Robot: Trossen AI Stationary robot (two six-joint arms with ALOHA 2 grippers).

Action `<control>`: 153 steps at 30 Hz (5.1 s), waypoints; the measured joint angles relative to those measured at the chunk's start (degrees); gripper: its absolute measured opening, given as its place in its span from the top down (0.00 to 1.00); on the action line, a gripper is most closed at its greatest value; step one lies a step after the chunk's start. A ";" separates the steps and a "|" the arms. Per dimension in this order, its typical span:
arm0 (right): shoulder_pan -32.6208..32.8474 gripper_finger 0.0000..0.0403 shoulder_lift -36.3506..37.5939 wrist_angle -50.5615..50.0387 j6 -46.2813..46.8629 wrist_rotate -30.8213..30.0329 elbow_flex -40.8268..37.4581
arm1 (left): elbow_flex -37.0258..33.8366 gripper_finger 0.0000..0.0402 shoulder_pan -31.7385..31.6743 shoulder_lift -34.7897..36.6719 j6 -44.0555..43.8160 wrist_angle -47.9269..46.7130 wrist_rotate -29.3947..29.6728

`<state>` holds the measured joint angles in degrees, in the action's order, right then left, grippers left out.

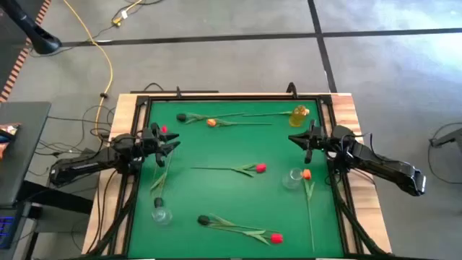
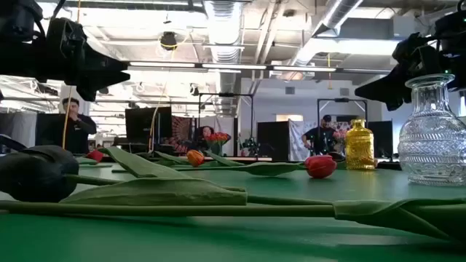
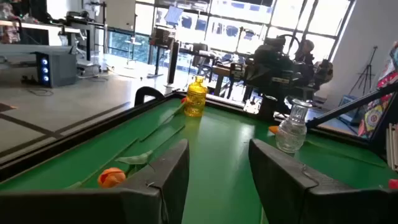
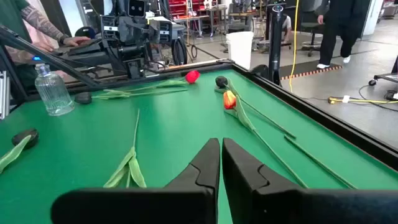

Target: Sort flowers into vase by color

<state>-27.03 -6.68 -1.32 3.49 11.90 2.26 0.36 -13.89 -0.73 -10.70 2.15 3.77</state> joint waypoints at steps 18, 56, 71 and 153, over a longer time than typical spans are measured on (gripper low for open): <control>0.00 0.88 -0.02 0.01 0.00 0.00 0.00 | 0.00 0.61 0.00 0.00 -0.02 -0.02 0.01; 0.00 0.88 -0.01 0.02 0.00 0.01 0.00 | 0.00 0.61 0.00 0.00 0.00 0.00 0.00; 0.02 0.88 -0.01 0.02 0.00 0.02 0.00 | 0.01 0.61 0.00 0.00 3.63 1.32 1.71; 69.94 0.81 -65.77 -58.88 107.56 -9.65 51.92 | 23.93 0.61 -11.72 -45.11 -6.89 10.34 -16.84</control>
<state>42.91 -72.45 -60.20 111.05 2.25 54.19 24.29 -25.61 -45.84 -17.59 12.49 -13.07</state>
